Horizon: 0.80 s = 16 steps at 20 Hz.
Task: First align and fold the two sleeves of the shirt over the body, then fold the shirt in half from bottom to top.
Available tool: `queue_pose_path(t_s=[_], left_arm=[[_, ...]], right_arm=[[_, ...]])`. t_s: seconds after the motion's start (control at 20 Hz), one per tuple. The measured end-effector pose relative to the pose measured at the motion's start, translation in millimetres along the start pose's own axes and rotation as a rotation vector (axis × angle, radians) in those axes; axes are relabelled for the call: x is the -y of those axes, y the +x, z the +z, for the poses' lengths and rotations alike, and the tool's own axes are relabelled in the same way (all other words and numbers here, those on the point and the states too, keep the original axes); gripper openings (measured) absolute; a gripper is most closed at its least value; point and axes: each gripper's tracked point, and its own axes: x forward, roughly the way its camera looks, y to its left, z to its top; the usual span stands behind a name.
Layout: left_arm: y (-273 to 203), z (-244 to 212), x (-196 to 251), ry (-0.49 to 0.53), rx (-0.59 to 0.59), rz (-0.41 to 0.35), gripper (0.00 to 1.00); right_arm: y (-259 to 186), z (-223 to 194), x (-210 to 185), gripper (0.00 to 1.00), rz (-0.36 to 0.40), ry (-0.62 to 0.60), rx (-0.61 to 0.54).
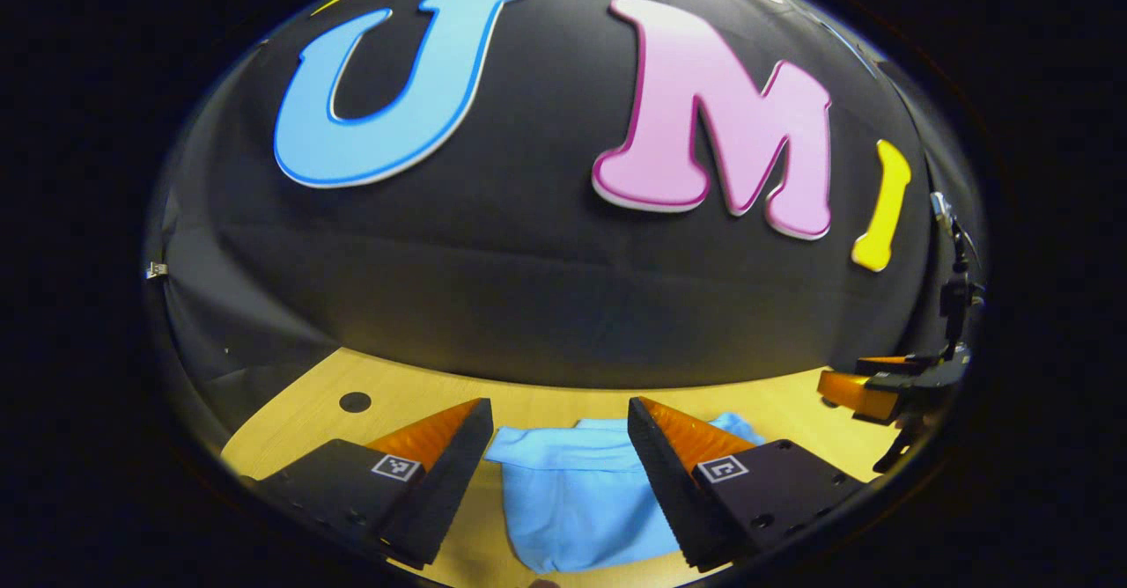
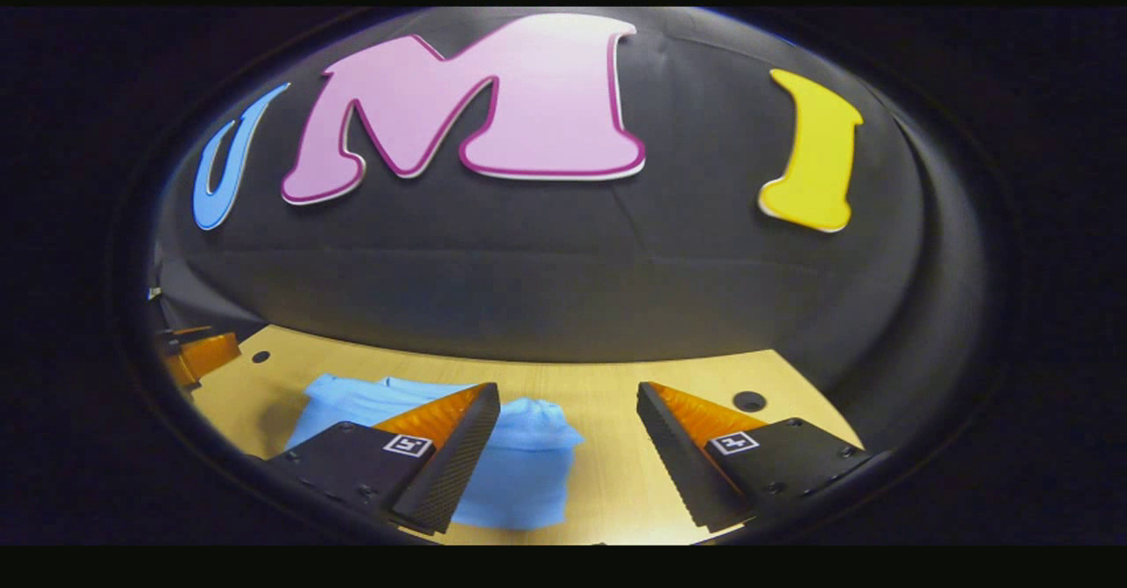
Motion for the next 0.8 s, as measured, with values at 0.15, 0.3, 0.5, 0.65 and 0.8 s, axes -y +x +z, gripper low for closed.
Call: queue_pose_path(t_s=[0.15,0.3,0.5,0.65,0.8], left_arm=[[-60.2,37.0,5.1,0.015,0.077,-0.009,0.98],[-127.6,70.7,12.1,0.094,0.151,-0.017,0.98],[-220.0,87.9,24.4,0.125,0.204,-0.039,0.98],[-279.0,86.4,33.4,0.121,0.213,-0.069,0.98],[-329.7,83.6,40.9,0.135,0.209,-0.100,0.98]], right_arm=[[-62.0,28.1,2.4,0.98,-0.002,-0.006,0.068],[-129.8,53.2,-7.7,0.98,0.051,-0.013,0.124],[-214.2,87.6,-14.9,0.97,0.061,-0.009,0.221],[-269.2,104.6,-28.5,0.97,0.093,-0.026,0.297],[-315.6,105.8,-33.7,0.97,0.121,-0.047,0.314]])
